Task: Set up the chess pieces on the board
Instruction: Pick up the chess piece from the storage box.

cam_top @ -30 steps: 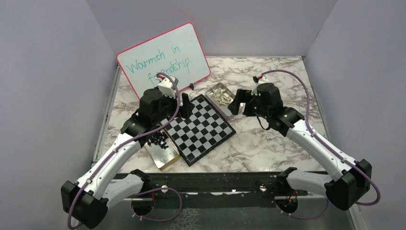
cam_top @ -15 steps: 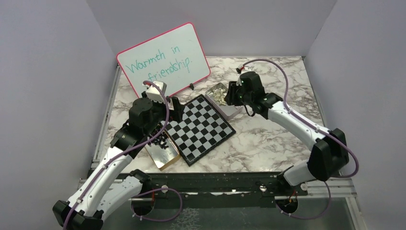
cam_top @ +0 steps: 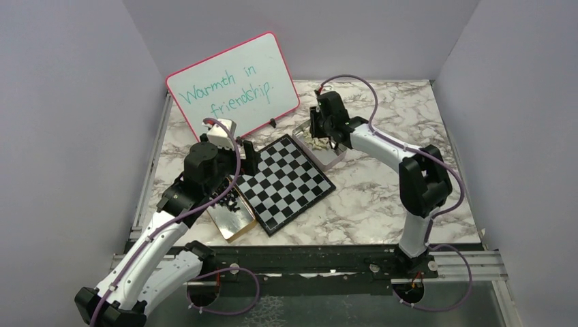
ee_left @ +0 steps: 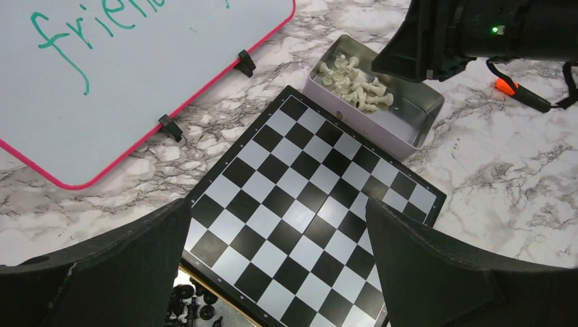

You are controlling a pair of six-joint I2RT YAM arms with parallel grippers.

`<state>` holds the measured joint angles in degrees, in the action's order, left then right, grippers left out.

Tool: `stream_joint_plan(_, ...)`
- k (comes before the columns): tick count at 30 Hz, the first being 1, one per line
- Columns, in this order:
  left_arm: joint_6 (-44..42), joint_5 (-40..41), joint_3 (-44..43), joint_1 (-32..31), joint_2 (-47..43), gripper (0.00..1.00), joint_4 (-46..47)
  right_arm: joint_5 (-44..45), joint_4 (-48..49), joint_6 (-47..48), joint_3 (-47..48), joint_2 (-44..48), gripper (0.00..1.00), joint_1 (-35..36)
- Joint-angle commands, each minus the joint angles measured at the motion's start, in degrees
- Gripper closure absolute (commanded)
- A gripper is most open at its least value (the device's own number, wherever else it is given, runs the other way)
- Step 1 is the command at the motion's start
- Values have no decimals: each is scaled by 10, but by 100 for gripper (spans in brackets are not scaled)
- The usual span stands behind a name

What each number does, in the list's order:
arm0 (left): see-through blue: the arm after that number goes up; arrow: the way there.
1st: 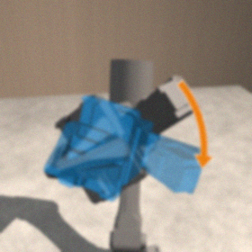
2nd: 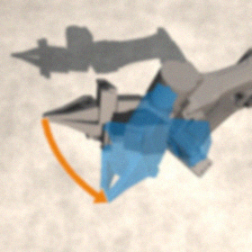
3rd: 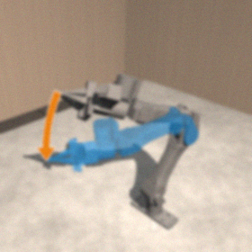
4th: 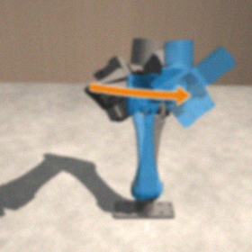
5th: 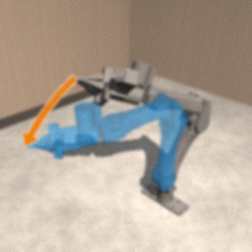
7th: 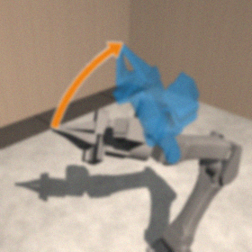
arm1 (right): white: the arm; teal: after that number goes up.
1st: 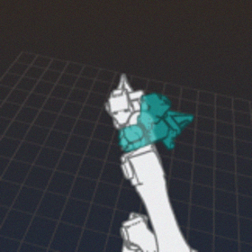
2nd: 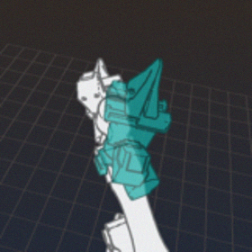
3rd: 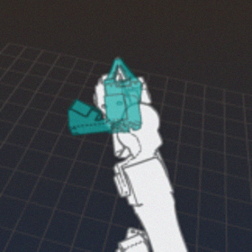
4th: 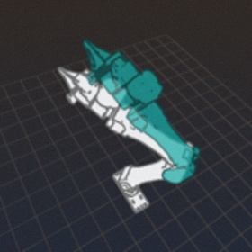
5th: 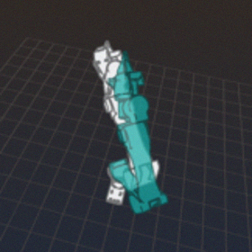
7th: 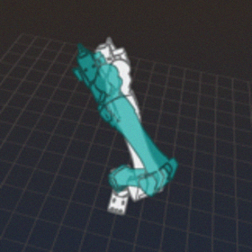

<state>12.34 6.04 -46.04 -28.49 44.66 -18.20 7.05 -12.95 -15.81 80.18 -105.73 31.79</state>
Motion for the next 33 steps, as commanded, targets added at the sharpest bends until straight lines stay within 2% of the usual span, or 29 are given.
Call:
stream_joint_plan(1, -3, 8, 4, 3, -9, 1, 1, 44, 36, 28, 48, -42, 68, -2)
stream_joint_plan(8, -1, 0, 4, 3, -15, 1, 1, 53, 28, 40, 111, -112, 70, -2)
stream_joint_plan(21, 2, -9, 6, 3, -21, 1, 2, 78, -13, 56, 173, -187, 71, -2)
stream_joint_plan(33, 1, -9, 6, 3, -22, 1, 3, 77, -29, 59, 201, -218, 74, -2)
